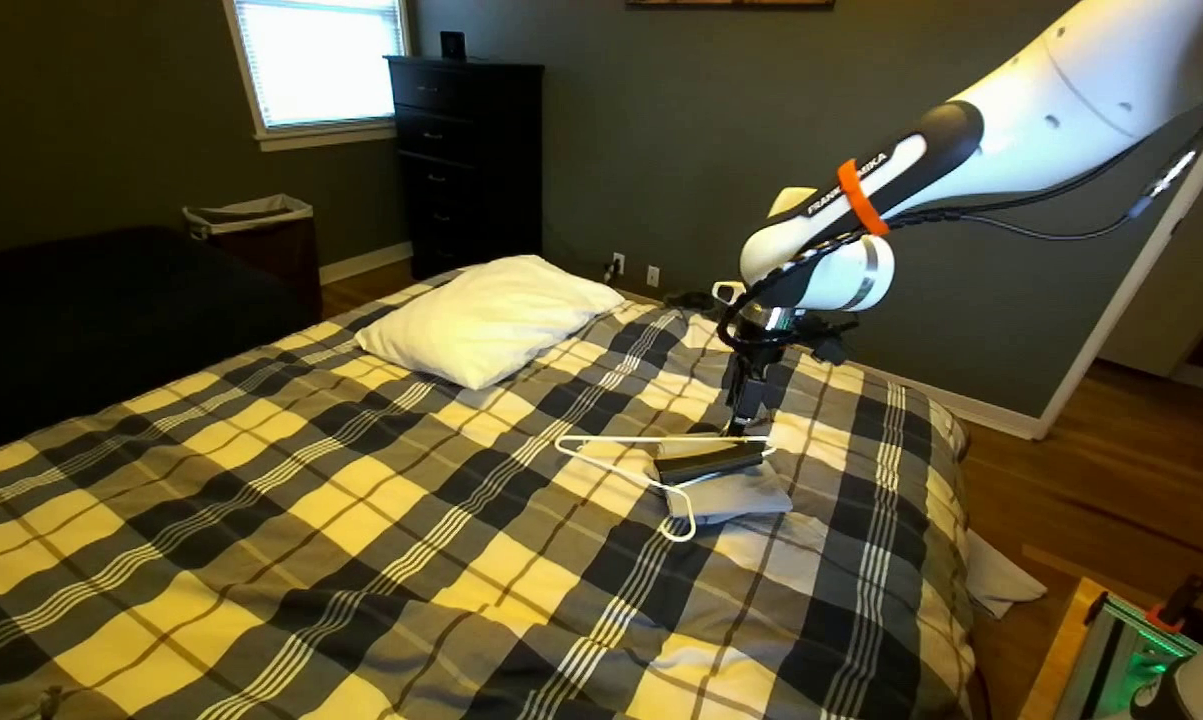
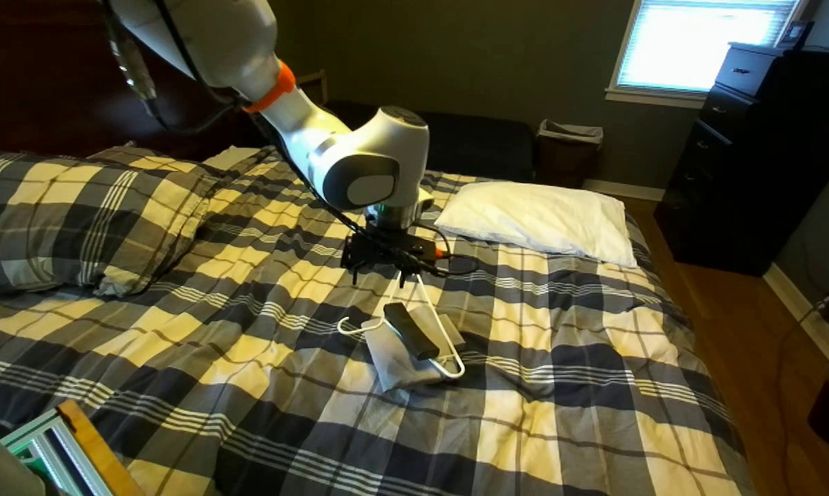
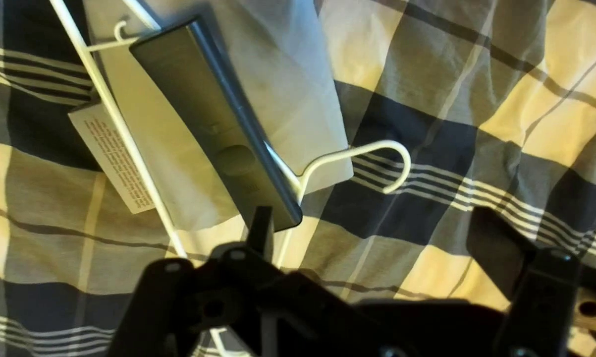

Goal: Shift the coat hanger and the remote to the left

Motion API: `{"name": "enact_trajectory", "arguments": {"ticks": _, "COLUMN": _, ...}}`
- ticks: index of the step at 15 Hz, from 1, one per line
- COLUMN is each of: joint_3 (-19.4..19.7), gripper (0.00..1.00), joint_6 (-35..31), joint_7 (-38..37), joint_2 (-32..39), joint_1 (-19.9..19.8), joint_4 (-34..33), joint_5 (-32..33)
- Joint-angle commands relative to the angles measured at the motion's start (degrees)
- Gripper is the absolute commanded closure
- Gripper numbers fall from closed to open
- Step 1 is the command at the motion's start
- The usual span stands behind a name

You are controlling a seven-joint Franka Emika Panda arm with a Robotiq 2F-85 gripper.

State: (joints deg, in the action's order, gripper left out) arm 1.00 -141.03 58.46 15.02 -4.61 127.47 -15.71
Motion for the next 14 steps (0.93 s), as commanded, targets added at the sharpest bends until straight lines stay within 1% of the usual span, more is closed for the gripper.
{"name": "enact_trajectory", "arguments": {"ticks": 1, "joint_3": 1.3, "gripper": 0.00, "joint_6": 3.1, "joint_7": -2.7, "joint_2": 14.4, "joint_1": -0.4, "joint_4": -11.1, "joint_5": 11.6}}
{"name": "enact_trajectory", "arguments": {"ticks": 2, "joint_3": 1.9, "gripper": 0.00, "joint_6": 3.4, "joint_7": -4.4, "joint_2": 17.9, "joint_1": -0.4, "joint_4": -13.8, "joint_5": 14.4}}
{"name": "enact_trajectory", "arguments": {"ticks": 3, "joint_3": -1.0, "gripper": 0.00, "joint_6": 1.1, "joint_7": -3.0, "joint_2": 10.2, "joint_1": -2.1, "joint_4": -6.9, "joint_5": 10.9}}
{"name": "enact_trajectory", "arguments": {"ticks": 4, "joint_3": -1.1, "gripper": 0.00, "joint_6": 0.7, "joint_7": -3.5, "joint_2": 12.9, "joint_1": -2.5, "joint_4": -8.4, "joint_5": 11.9}}
{"name": "enact_trajectory", "arguments": {"ticks": 5, "joint_3": -1.5, "gripper": 0.00, "joint_6": 0.5, "joint_7": -3.5, "joint_2": 13.6, "joint_1": -2.9, "joint_4": -8.7, "joint_5": 11.9}}
{"name": "enact_trajectory", "arguments": {"ticks": 7, "joint_3": -1.8, "gripper": 0.00, "joint_6": 0.6, "joint_7": -3.4, "joint_2": 12.7, "joint_1": -3.1, "joint_4": -8.6, "joint_5": 11.7}}
{"name": "enact_trajectory", "arguments": {"ticks": 10, "joint_3": -0.7, "gripper": 0.00, "joint_6": -5.0, "joint_7": -3.4, "joint_2": 14.2, "joint_1": -1.8, "joint_4": -8.5, "joint_5": 16.5}}
{"name": "enact_trajectory", "arguments": {"ticks": 12, "joint_3": -1.2, "gripper": 0.00, "joint_6": -8.4, "joint_7": -2.9, "joint_2": 16.9, "joint_1": -2.5, "joint_4": -9.1, "joint_5": 17.9}}
{"name": "enact_trajectory", "arguments": {"ticks": 14, "joint_3": -1.9, "gripper": 0.00, "joint_6": -9.9, "joint_7": -2.9, "joint_2": 19.4, "joint_1": -3.1, "joint_4": -9.7, "joint_5": 18.4}}
